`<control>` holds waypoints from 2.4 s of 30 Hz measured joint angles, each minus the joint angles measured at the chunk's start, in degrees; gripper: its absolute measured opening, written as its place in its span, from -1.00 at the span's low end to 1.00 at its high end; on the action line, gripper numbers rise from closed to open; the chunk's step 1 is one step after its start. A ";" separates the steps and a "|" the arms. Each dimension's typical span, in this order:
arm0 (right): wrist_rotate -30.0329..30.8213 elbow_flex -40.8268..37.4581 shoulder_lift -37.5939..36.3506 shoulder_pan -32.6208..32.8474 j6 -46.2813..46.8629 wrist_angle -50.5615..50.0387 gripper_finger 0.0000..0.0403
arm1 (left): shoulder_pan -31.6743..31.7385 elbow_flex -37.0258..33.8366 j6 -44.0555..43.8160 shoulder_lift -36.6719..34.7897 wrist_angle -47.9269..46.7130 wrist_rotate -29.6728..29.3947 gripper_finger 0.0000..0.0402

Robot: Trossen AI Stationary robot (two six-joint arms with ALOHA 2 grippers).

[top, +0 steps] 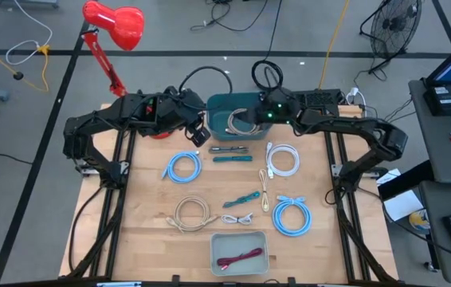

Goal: Pick & Place USB Port
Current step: Put the top blue charger cable into the gray bin

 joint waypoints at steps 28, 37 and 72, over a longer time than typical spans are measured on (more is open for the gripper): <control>0.31 0.00 -44.19 9.90 -25.75 -7.69 -0.36 | 3.43 -0.02 0.97 0.00 19.42 19.62 -0.67; 25.07 -0.02 -49.53 28.27 -33.19 -27.24 -0.36 | -3.33 -3.38 -6.56 -0.07 20.97 -4.56 -0.67; 40.47 -16.02 -31.12 36.82 -46.56 -36.27 -0.40 | -8.19 -47.54 -20.09 -12.26 48.15 16.81 -0.67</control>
